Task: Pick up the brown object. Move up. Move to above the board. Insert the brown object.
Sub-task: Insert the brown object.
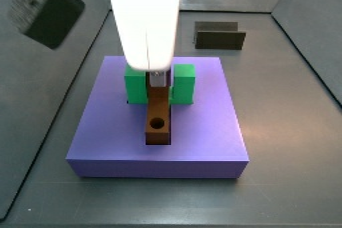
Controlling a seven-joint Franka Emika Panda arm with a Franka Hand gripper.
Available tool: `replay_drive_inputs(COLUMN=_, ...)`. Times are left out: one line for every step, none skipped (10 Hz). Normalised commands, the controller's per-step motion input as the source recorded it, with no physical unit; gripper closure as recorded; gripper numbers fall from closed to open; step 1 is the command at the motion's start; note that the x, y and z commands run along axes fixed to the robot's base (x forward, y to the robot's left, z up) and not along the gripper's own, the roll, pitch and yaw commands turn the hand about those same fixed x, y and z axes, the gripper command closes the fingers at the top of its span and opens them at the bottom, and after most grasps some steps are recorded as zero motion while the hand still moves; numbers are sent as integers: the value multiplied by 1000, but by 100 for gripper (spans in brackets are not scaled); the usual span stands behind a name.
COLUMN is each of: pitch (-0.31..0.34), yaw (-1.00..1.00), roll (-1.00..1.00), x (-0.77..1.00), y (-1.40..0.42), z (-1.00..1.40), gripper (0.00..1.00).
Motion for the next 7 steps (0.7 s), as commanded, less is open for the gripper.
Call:
replay_drive_inputs(pitch=13, yaw=14, roll=20, x=3, y=0, z=-220, gripper=100)
replay_drive_inputs(pitch=0, yaw=9, roll=9, x=0, y=0, z=-283, gripper=100)
replay_drive_inputs(pitch=0, yaw=0, roll=0, x=0, y=0, z=-437, gripper=100)
replay_drive_inputs(pitch=6, yaw=0, roll=0, x=0, y=0, z=-529, gripper=100)
replay_drive_inputs(pitch=7, yaw=0, roll=0, x=0, y=0, z=-349, gripper=100)
replay_drive_inputs(pitch=0, yaw=0, roll=-6, x=0, y=0, z=0, gripper=100)
replay_drive_inputs(pitch=0, yaw=0, roll=0, x=0, y=0, z=0, gripper=100)
